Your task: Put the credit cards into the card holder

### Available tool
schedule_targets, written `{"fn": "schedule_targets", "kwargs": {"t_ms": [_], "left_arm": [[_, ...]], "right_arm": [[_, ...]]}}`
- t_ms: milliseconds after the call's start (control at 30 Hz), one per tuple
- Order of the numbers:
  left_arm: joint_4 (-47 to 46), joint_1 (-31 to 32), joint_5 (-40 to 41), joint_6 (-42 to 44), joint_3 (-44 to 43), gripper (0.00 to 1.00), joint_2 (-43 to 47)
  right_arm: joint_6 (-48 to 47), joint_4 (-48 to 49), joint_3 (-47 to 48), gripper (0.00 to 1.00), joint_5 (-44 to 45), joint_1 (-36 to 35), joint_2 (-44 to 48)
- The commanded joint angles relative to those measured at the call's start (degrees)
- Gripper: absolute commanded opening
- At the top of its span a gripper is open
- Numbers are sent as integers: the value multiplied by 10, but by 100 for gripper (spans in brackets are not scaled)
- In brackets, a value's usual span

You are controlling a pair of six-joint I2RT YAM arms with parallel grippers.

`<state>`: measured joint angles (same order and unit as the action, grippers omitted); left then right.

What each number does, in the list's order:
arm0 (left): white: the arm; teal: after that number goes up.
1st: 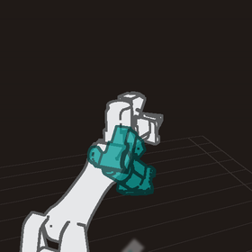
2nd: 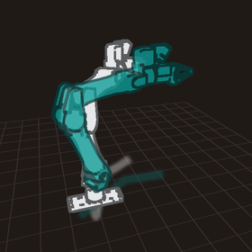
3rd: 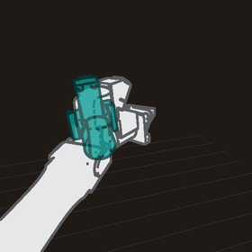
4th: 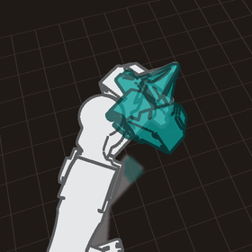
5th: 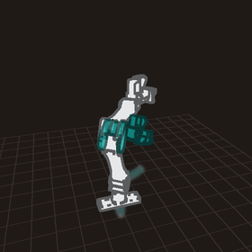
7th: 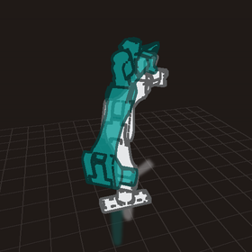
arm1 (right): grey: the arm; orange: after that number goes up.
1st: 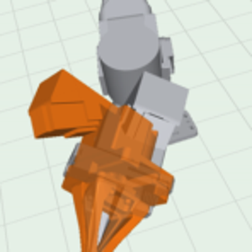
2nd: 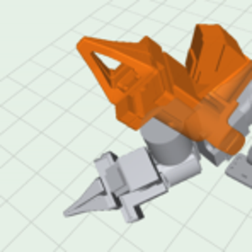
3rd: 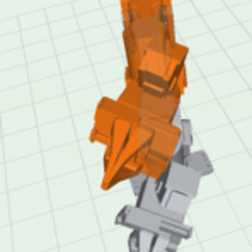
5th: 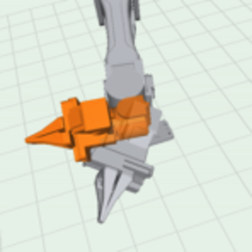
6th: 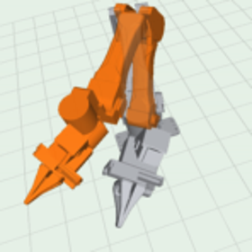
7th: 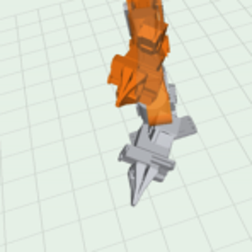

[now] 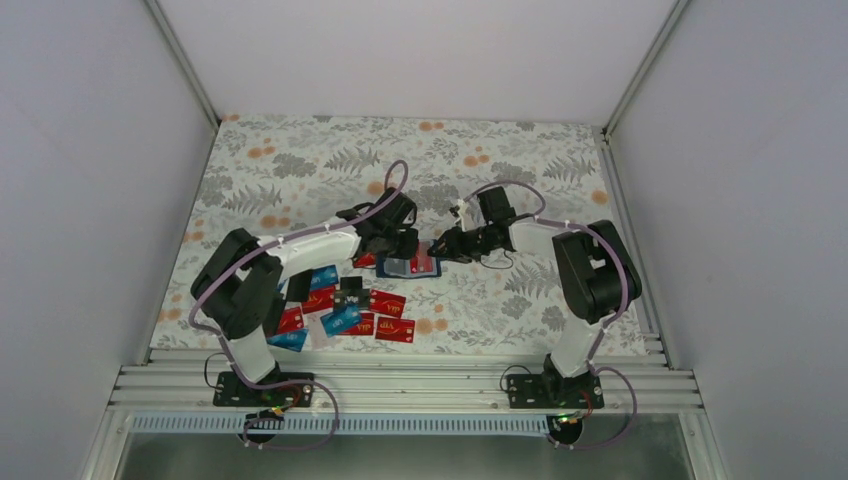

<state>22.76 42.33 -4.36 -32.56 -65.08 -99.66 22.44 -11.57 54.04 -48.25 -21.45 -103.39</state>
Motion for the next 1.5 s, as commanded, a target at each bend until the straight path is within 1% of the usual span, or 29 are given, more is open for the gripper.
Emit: {"fn": "schedule_targets", "kwargs": {"t_ms": [0, 300, 400, 833, 1133, 1467], "left_arm": [[-15, -1, -1, 2, 7, 23, -18], [-32, -1, -3, 1, 19, 13, -42], [-38, -1, -8, 0, 24, 12, -48], [-49, -1, -13, -4, 32, 3, -71], [-48, -2, -16, -5, 32, 2, -81], [-51, -1, -19, -8, 32, 2, -85]], "right_arm": [[8, 14, -21, 34, -26, -7, 1], [16, 28, -23, 33, -23, -22, -28], [18, 27, -25, 33, -12, -22, -33], [8, -1, -24, 32, 38, -22, -14], [12, 7, -25, 32, 27, -23, -24], [14, 15, -18, 32, -7, -25, -35]]}}
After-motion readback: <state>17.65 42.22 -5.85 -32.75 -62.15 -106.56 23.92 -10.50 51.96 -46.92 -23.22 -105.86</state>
